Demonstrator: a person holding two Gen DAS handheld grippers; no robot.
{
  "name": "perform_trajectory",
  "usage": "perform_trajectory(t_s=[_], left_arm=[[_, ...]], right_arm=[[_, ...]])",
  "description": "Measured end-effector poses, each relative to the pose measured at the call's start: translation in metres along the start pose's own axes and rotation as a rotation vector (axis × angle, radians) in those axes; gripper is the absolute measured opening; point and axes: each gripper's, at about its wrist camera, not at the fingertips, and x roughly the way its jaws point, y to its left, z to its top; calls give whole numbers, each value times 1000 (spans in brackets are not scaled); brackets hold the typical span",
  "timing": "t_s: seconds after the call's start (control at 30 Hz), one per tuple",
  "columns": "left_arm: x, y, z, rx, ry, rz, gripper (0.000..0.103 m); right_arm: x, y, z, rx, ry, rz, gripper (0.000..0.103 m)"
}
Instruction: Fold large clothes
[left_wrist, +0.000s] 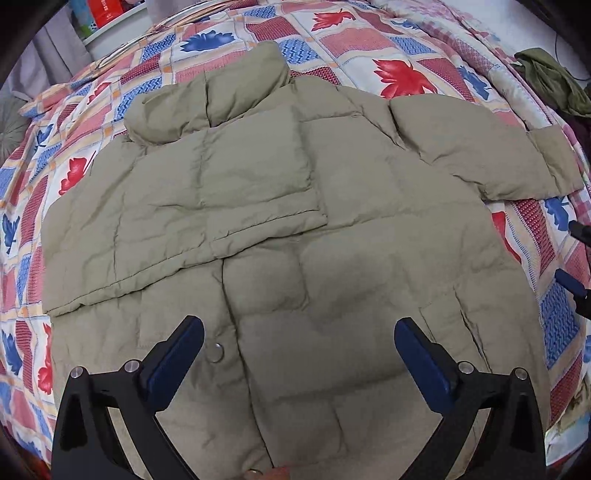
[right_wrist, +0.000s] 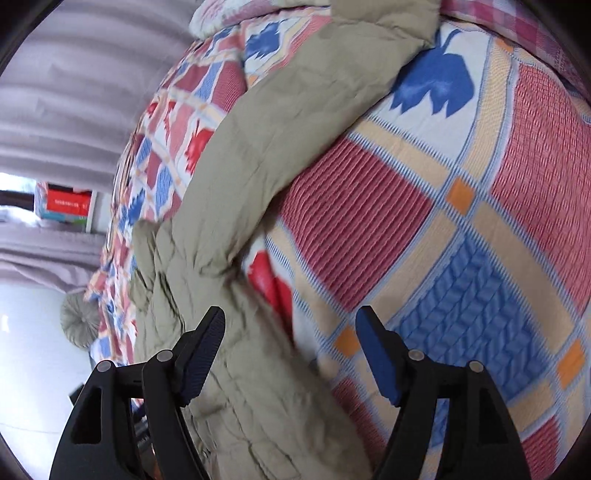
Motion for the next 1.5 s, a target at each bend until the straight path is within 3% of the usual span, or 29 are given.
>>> perform_trajectory(t_s=[0.17, 0.53, 0.8, 0.93, 0.97, 1.03, 1.07, 1.1, 1.27, 1.5], left_arm=[[5, -12, 2, -27, 2, 37, 103], [9, -34, 13, -74, 21, -6, 103], [8, -35, 22, -123, 13, -24, 103], [4, -30, 26, -135, -5, -29, 103], [2, -28, 27, -137, -12, -30, 103], [-1, -23, 28, -141, -22, -37, 103], [-2, -20, 29, -144, -27, -37, 103], [-3, -16, 29, -147, -31, -38, 103], [-6, 14, 26, -172, -60, -55, 103], [-24, 79, 12, -225, -110, -38, 103]], right_arm=[[2, -27, 38, 83, -30, 42, 88], [17, -56, 112, 140, -135, 81, 88], [31, -78, 161, 298, -192, 199, 88], [40, -74, 178, 331, -170, 259, 86], [43, -74, 181, 347, -156, 287, 78], [52, -74, 186, 388, -117, 344, 43], [56, -75, 188, 401, -97, 353, 13], [58, -74, 189, 404, -88, 349, 7], [46, -37, 190, 271, -120, 372, 6], [29, 89, 153, -73, -98, 383, 6]])
